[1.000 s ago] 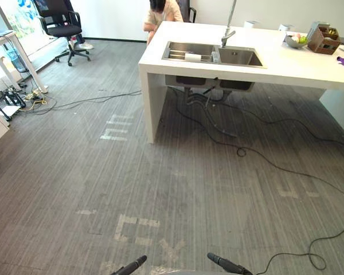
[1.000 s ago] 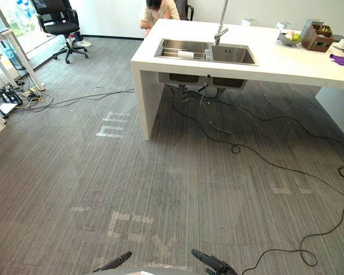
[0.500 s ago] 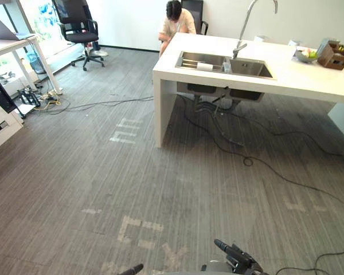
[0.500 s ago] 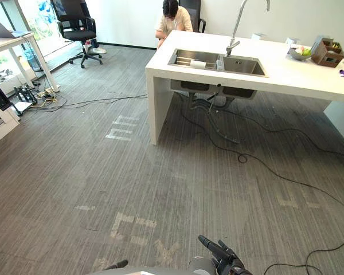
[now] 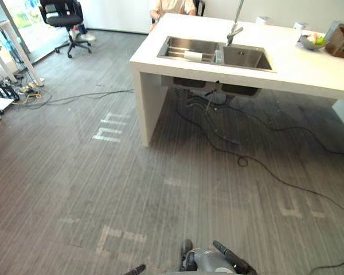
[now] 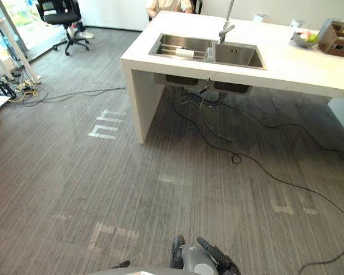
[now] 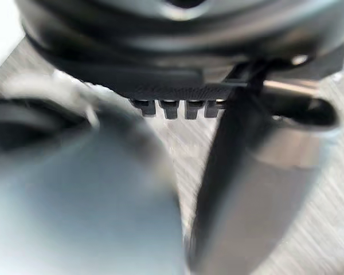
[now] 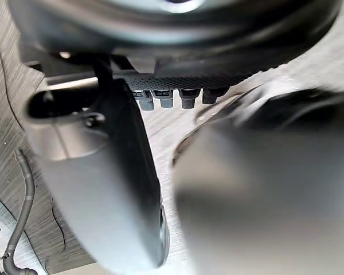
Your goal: Walk over to the sink, pick up the cup, carry it to the dishwasher, place the cup inside the dishwasher, then close the dishwasher door
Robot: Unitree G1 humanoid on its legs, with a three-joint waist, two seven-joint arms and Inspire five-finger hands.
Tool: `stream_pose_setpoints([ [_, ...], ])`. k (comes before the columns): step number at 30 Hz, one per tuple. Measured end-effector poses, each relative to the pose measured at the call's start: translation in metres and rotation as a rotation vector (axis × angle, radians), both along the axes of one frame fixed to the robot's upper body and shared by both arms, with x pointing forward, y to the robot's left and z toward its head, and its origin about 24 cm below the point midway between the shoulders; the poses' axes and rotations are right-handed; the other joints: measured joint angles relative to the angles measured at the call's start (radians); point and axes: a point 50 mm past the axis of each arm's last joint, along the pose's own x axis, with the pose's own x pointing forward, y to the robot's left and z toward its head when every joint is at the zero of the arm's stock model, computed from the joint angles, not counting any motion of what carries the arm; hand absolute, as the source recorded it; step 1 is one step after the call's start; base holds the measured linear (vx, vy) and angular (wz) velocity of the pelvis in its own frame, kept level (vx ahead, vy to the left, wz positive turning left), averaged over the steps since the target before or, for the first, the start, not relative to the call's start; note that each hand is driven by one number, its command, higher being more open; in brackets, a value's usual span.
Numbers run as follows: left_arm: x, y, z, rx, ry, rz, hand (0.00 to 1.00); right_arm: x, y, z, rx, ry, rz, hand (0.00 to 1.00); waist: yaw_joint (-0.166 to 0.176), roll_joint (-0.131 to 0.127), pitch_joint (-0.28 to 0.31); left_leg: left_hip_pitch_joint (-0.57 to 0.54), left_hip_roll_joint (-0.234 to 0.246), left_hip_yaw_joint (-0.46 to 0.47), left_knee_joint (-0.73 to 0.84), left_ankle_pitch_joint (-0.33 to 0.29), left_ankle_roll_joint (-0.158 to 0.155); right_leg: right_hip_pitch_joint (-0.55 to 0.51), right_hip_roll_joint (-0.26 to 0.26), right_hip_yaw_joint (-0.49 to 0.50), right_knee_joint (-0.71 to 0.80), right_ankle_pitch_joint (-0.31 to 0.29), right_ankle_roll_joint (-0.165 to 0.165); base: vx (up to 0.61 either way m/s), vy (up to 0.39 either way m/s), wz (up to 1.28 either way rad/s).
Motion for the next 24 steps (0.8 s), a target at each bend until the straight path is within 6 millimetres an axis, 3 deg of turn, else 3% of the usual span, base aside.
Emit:
stream_pose_setpoints([
  [2, 0.013, -0.005, 0.001, 0.007, -0.041, -0.014, 1.00, 0.001, -0.004, 0.001, -0.009, 0.014, 0.037, 1.00, 0.003, 0.029, -0.019, -0.137, 0.030, -0.002, 0.323, 0.102, -0.083, 0.062, 0.040, -0.004, -0.041, -0.030, -0.027, 0.41, -0.215, -0.02],
  [3, 0.015, -0.006, 0.001, 0.009, -0.051, -0.021, 1.00, 0.001, -0.006, 0.001, -0.013, 0.016, 0.048, 1.00, 0.003, 0.037, -0.025, -0.169, 0.041, 0.000, 0.396, 0.150, -0.095, 0.081, 0.052, 0.000, -0.055, -0.035, -0.031, 0.34, -0.129, -0.12],
  [4, 0.018, -0.008, 0.001, 0.012, -0.069, -0.023, 1.00, 0.000, -0.009, 0.002, -0.023, 0.019, 0.063, 1.00, 0.004, 0.046, -0.030, -0.222, 0.066, 0.013, 0.514, 0.200, -0.095, 0.113, 0.076, 0.006, -0.082, -0.045, -0.042, 0.41, -0.104, -0.21],
  [5, 0.023, -0.005, 0.003, 0.037, -0.104, -0.023, 1.00, 0.002, -0.011, 0.002, -0.037, 0.020, 0.081, 1.00, 0.009, 0.060, -0.030, -0.306, 0.103, 0.051, 0.729, 0.179, -0.066, 0.179, 0.103, 0.023, -0.124, -0.055, -0.055, 0.39, -0.093, -0.20],
  [7, 0.025, -0.004, 0.004, 0.051, -0.113, -0.037, 1.00, 0.001, -0.007, 0.001, -0.036, 0.030, 0.094, 1.00, 0.013, 0.046, -0.027, -0.380, 0.091, 0.094, 0.831, 0.141, -0.046, 0.265, 0.106, 0.042, -0.178, -0.064, -0.055, 0.36, -0.108, -0.16],
  [10, 0.030, -0.003, 0.006, 0.062, -0.155, -0.041, 1.00, 0.005, -0.006, 0.001, -0.047, 0.040, 0.120, 1.00, 0.039, 0.040, -0.024, -0.480, 0.076, 0.176, 0.698, 0.061, -0.025, 0.345, 0.103, 0.075, -0.236, -0.054, -0.021, 0.35, -0.063, -0.28],
  [11, 0.034, 0.001, 0.008, 0.116, -0.187, -0.116, 1.00, 0.009, -0.005, 0.001, -0.046, 0.046, 0.120, 1.00, 0.050, 0.029, -0.013, -0.493, 0.059, 0.248, 0.492, 0.025, -0.010, 0.385, 0.086, 0.091, -0.260, -0.059, -0.010, 0.42, 0.035, -0.26],
  [12, 0.036, 0.002, 0.009, 0.135, -0.199, -0.145, 1.00, 0.012, -0.004, 0.002, -0.043, 0.041, 0.121, 1.00, 0.051, 0.021, -0.007, -0.493, 0.039, 0.261, 0.392, 0.025, -0.010, 0.397, 0.074, 0.098, -0.267, -0.062, -0.004, 0.36, 0.069, -0.26],
  [13, 0.039, 0.005, 0.010, 0.161, -0.220, -0.183, 1.00, 0.018, -0.001, 0.002, -0.036, 0.025, 0.118, 1.00, 0.053, 0.007, 0.002, -0.488, -0.007, 0.267, 0.207, 0.041, -0.014, 0.409, 0.047, 0.109, -0.274, -0.071, 0.008, 0.32, 0.097, -0.27],
  [14, 0.041, 0.004, 0.011, 0.171, -0.242, -0.210, 1.00, 0.027, 0.001, 0.004, -0.029, -0.003, 0.113, 1.00, 0.054, -0.003, 0.010, -0.479, -0.066, 0.250, -0.093, 0.135, -0.023, 0.426, 0.010, 0.131, -0.288, -0.084, 0.030, 0.30, 0.102, -0.26],
  [15, 0.041, 0.003, 0.011, 0.168, -0.246, -0.217, 1.00, 0.028, 0.001, 0.004, -0.030, -0.008, 0.113, 1.00, 0.055, 0.002, 0.009, -0.481, -0.070, 0.241, -0.140, 0.156, -0.028, 0.429, 0.008, 0.136, -0.291, -0.089, 0.036, 0.30, 0.112, -0.33],
  [16, 0.042, -0.003, 0.011, 0.152, -0.265, -0.235, 1.00, 0.031, -0.002, 0.006, -0.035, -0.020, 0.118, 1.00, 0.061, 0.034, 0.013, -0.503, -0.060, 0.208, -0.235, 0.203, -0.043, 0.449, 0.012, 0.155, -0.299, -0.110, 0.050, 0.33, 0.193, -0.30],
  [17, 0.040, -0.008, 0.010, 0.145, -0.280, -0.230, 1.00, 0.027, -0.004, 0.005, -0.041, -0.009, 0.117, 1.00, 0.067, 0.071, 0.014, -0.531, -0.038, 0.160, -0.247, 0.230, -0.037, 0.484, 0.020, 0.166, -0.295, -0.158, 0.079, 0.33, 0.225, -0.28],
  [18, 0.040, -0.008, 0.010, 0.147, -0.285, -0.227, 1.00, 0.027, -0.004, 0.005, -0.043, -0.007, 0.119, 1.00, 0.067, 0.073, 0.015, -0.535, -0.037, 0.155, -0.241, 0.248, -0.033, 0.490, 0.019, 0.169, -0.290, -0.170, 0.083, 0.43, 0.318, -0.24],
  [19, 0.041, -0.006, 0.012, 0.168, -0.309, -0.240, 1.00, 0.025, -0.002, 0.004, -0.046, -0.003, 0.135, 1.00, 0.072, 0.064, 0.010, -0.539, -0.051, 0.150, -0.191, 0.343, -0.012, 0.501, -0.010, 0.184, -0.240, -0.229, 0.110, 0.33, 0.244, -0.29],
  [20, 0.045, -0.004, 0.014, 0.193, -0.332, -0.280, 1.00, 0.025, 0.000, 0.004, -0.047, 0.000, 0.151, 1.00, 0.078, 0.053, 0.002, -0.539, -0.074, 0.156, -0.164, 0.383, 0.020, 0.492, -0.042, 0.198, -0.195, -0.275, 0.127, 0.46, 0.302, -0.50],
  [22, 0.062, 0.000, 0.023, 0.276, -0.412, -0.364, 1.00, 0.026, 0.006, 0.003, -0.040, 0.013, 0.190, 1.00, 0.076, 0.015, -0.020, -0.538, -0.127, 0.214, -0.134, 0.376, 0.067, 0.439, -0.126, 0.255, -0.070, -0.324, 0.182, 0.58, 0.291, -0.46],
  [24, 0.102, -0.007, 0.042, 0.340, -0.564, -0.423, 1.00, 0.033, 0.006, 0.005, -0.045, -0.018, 0.202, 1.00, 0.053, 0.009, -0.021, -0.505, -0.171, 0.219, -0.156, 0.355, 0.092, 0.381, -0.168, 0.282, 0.081, -0.297, 0.239, 0.53, 0.278, 0.07],
])
